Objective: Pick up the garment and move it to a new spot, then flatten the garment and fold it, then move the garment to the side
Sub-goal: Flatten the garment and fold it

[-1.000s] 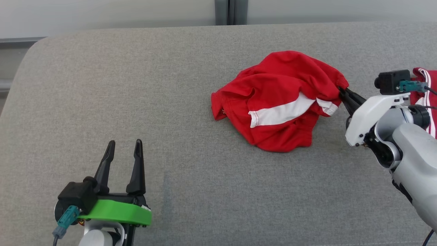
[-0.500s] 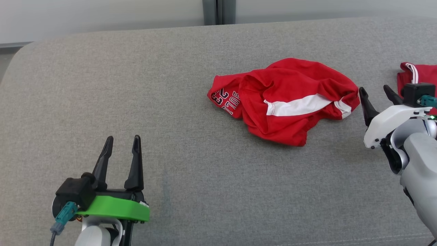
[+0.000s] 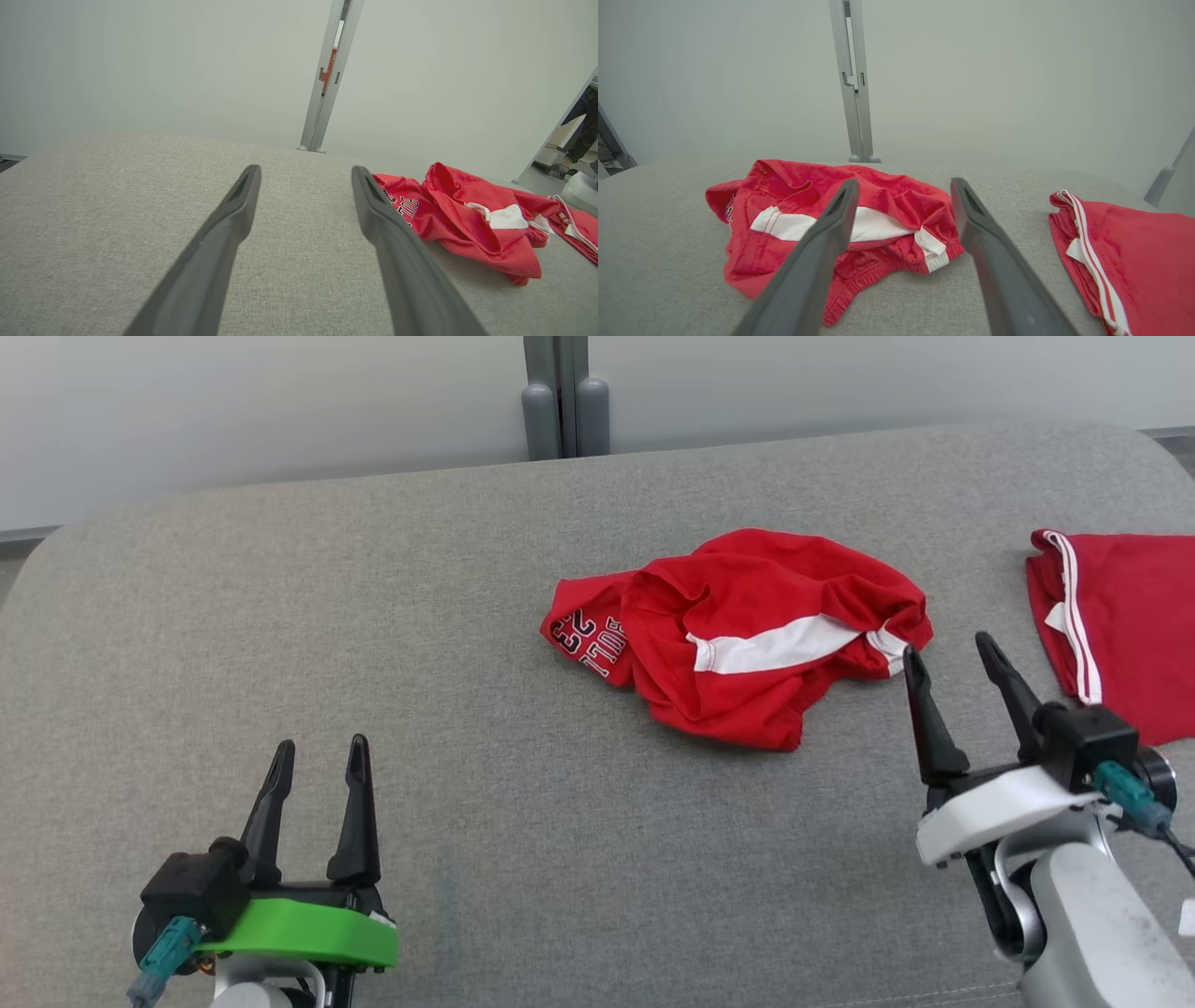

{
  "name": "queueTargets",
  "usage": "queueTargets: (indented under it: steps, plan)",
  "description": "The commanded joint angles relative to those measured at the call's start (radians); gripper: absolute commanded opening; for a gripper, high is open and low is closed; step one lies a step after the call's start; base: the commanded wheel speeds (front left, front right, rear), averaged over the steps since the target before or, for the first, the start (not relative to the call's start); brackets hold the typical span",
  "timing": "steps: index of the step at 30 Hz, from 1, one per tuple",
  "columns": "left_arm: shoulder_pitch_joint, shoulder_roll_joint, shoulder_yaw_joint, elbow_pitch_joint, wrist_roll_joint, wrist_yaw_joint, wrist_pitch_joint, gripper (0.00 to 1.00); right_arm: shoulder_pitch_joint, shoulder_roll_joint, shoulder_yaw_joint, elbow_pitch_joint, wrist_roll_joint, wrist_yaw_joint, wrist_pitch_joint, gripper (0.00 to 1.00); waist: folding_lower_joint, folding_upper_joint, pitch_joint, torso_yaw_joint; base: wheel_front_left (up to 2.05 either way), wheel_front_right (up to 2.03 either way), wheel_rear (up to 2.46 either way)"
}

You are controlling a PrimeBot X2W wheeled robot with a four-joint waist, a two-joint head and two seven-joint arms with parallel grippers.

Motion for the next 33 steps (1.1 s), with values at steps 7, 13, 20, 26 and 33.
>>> queueTargets:
  steps: [7,13,20,26,33]
  plan:
    - [0.032,-0.004,-0.005,0.002,0.015,-0.002,-0.003,1.00,0.126,0.077,-0.066,-0.081,-0.071,0.000,0.004,1.00,0.0000,0.0000,-0.030,-0.006,0.00,0.00,0.00]
    - [-0.008,-0.001,-0.076,0.034,-0.008,-0.002,-0.003,1.00,0.131,0.096,-0.061,-0.110,-0.076,0.000,0.024,1.00,0.0000,0.0000,-0.019,-0.016,0.00,0.00,0.00]
    - [-0.197,0.032,-0.306,0.196,-0.096,-0.002,0.033,1.00,0.132,0.109,-0.063,-0.122,-0.075,0.000,0.031,1.00,0.0000,0.0000,0.011,-0.058,0.00,0.00,0.00]
    - [-0.371,0.011,-0.466,0.325,-0.251,-0.002,0.152,1.00,0.117,0.120,-0.053,-0.109,-0.065,0.000,0.028,1.00,0.0000,0.0000,0.043,-0.117,0.00,0.00,0.00]
    - [-0.541,0.011,-0.591,0.467,-0.360,-0.002,0.228,1.00,0.081,0.126,-0.008,-0.089,-0.053,0.000,0.022,1.00,0.0000,0.0000,0.075,-0.206,0.00,0.00,0.00]
